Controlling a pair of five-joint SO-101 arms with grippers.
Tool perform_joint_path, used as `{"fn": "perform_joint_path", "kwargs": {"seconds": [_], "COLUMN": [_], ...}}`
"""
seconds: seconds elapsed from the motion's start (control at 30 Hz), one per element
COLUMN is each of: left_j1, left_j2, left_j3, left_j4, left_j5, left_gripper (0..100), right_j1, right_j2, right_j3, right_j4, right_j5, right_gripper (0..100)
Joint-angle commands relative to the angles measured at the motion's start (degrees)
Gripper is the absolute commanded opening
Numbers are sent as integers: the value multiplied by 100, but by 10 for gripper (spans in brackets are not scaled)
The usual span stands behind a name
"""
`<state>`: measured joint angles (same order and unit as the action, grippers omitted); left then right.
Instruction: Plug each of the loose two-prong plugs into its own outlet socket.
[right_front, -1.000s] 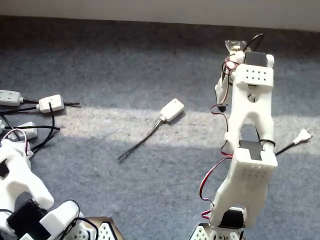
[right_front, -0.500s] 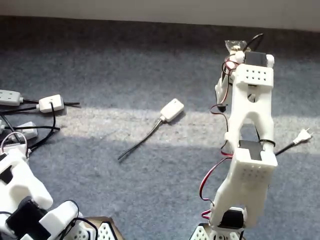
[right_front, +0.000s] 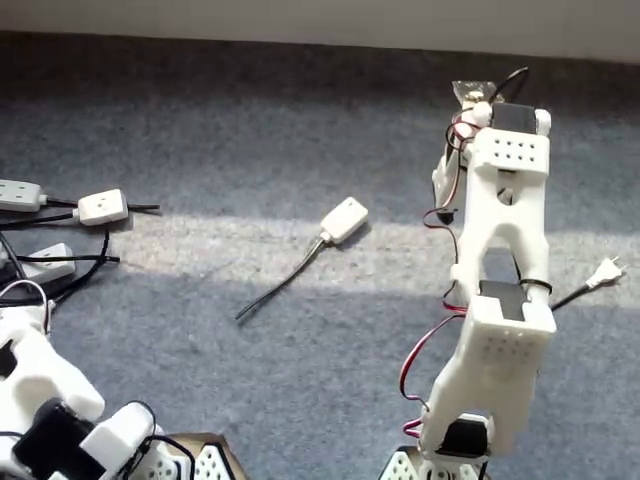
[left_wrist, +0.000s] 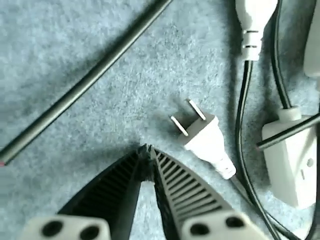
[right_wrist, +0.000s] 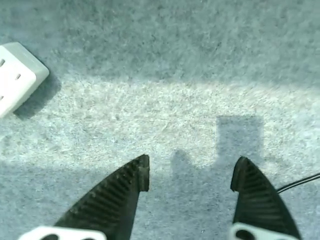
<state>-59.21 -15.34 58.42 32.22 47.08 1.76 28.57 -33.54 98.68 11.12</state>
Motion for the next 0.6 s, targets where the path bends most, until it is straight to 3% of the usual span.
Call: {"fn": "perform_joint_path", "kwargs": {"seconds": [0.0, 0.1, 0.3, 0.47, 0.57], "left_j1": [338, 409, 277, -207, -611], "left_j2": [-75, -75, -75, -40, 31], "left_j3": [-251, -708, -1807, -3037, -3512], "left_j4": [88, 97, 237, 1196, 1143], "left_j5": [-308, -343, -1275, -2277, -2822], "left_gripper": [93, 216, 395, 402, 388], "right_j1": [127, 242, 233, 189, 189], "right_j2": [-338, -365, -347, -347, -347], "right_j3": [-13, 251, 611, 585, 611], "right_j4": [233, 233, 215, 207, 207], "right_j5": [62, 62, 70, 70, 70], "right_gripper": [267, 267, 267, 267, 267]}}
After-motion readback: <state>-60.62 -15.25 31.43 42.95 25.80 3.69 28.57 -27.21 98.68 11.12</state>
